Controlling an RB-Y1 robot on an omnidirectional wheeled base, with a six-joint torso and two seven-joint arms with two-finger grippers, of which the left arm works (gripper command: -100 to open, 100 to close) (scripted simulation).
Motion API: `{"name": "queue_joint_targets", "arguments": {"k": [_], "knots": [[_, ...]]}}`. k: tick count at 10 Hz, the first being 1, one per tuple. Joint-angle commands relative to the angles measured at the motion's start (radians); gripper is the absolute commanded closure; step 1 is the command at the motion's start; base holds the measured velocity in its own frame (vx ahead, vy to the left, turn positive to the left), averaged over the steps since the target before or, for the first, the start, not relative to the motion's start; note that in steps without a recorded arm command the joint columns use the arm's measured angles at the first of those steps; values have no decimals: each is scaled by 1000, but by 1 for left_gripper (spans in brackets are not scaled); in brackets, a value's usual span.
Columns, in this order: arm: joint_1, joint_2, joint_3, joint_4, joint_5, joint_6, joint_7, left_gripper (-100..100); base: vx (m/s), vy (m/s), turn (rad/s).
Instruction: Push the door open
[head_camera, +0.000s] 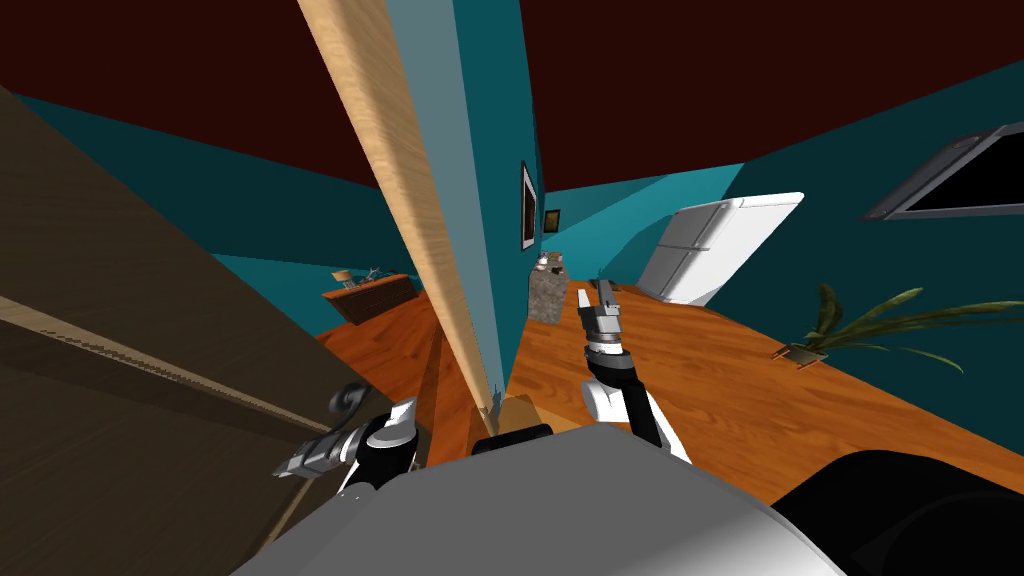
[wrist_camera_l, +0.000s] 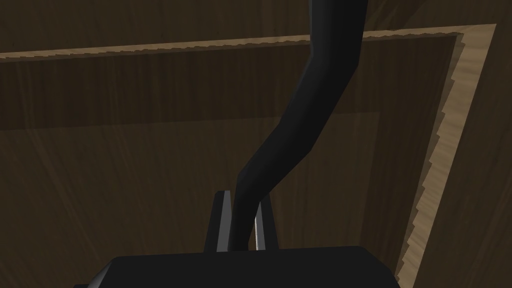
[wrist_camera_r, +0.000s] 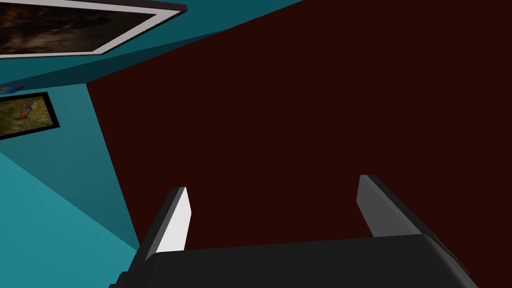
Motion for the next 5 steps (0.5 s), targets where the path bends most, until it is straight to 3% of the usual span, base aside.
{"name": "queue_joint_targets", "arguments": {"k": [1,3,5], "knots": [[-2,6,33,-3,12,-18,-13,100,-31,77,-213],[-3,7,42,-4,16,-23,-16,100,-16,55,-110],[-3,7,42,-4,16,-23,-16,100,1,3,3]]}}
